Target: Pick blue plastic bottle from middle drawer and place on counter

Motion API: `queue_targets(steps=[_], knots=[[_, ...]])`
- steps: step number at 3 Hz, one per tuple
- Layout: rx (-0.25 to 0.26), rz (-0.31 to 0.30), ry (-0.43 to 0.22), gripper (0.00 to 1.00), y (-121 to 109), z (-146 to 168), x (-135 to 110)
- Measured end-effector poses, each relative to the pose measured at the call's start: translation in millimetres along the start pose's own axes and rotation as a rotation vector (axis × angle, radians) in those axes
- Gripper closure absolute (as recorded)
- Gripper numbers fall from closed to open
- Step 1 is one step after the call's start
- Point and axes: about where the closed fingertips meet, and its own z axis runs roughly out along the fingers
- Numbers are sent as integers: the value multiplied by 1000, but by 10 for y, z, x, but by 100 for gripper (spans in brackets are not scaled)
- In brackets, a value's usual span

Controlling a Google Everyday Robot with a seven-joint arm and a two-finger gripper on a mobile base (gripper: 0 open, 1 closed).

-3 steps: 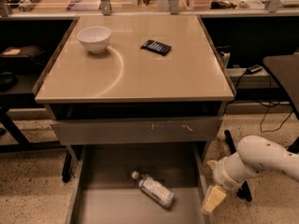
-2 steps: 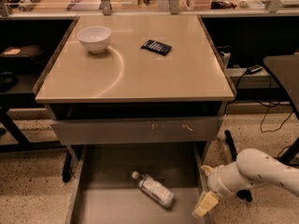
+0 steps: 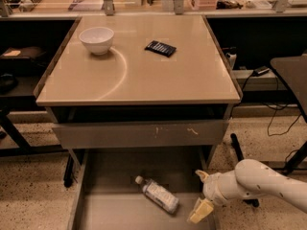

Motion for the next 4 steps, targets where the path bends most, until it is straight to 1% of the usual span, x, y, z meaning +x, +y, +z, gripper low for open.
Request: queue_targets(steps=[1, 2, 3, 4], knots=[[1, -21, 10, 0, 39, 167, -21], [-47, -75, 14, 0, 238, 662, -101], [-106, -139, -12, 0, 399, 1064, -325], [-121, -179, -31, 0, 446, 1319, -509]])
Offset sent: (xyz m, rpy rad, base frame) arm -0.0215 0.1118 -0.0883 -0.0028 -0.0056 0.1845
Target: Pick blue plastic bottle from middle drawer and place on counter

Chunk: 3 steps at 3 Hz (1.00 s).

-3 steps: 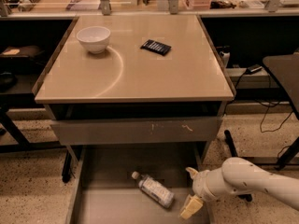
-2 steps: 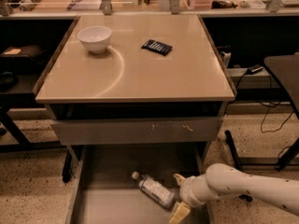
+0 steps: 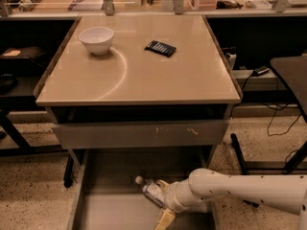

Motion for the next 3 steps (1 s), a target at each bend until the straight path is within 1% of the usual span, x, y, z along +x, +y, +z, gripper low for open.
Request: queue_targets(steps=[1, 2, 3], knots=[[-1, -3, -1, 0, -2, 21, -14], [11, 8, 14, 0, -35, 26, 23], [60, 43, 37, 0, -222, -66, 159]])
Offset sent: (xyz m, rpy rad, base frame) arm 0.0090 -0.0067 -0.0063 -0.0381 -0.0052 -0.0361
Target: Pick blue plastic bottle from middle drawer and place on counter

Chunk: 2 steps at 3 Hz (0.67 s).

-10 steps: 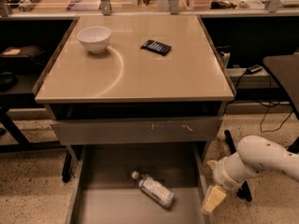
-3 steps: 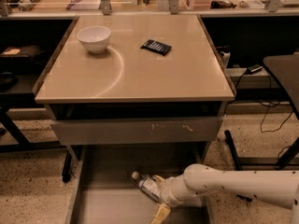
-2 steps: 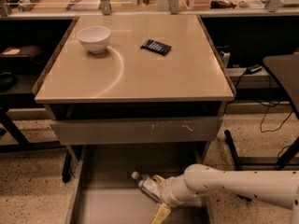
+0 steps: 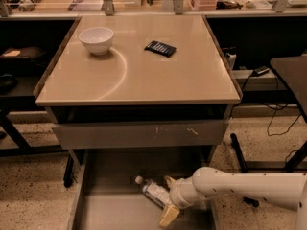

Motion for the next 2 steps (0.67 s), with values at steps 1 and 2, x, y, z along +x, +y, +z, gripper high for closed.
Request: queue_targets(steps=[1, 2], knots=[[46, 40, 17, 0, -169, -75, 161], [67, 118, -3, 0, -165, -83, 298]])
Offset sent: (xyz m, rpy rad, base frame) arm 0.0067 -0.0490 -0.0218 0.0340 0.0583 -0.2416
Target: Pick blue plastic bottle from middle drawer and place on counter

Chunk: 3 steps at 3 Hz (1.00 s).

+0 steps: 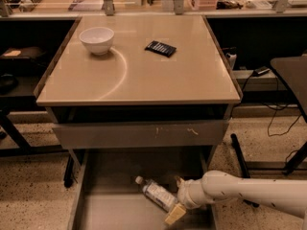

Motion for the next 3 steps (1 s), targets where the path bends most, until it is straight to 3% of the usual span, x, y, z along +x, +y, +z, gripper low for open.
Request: queue_targets(steps=[1, 2, 3], knots=[[-8, 88, -26, 0, 137, 64, 109], [-10, 108, -32, 0, 168, 77, 135], [-10, 108, -32, 20, 168, 78, 135]])
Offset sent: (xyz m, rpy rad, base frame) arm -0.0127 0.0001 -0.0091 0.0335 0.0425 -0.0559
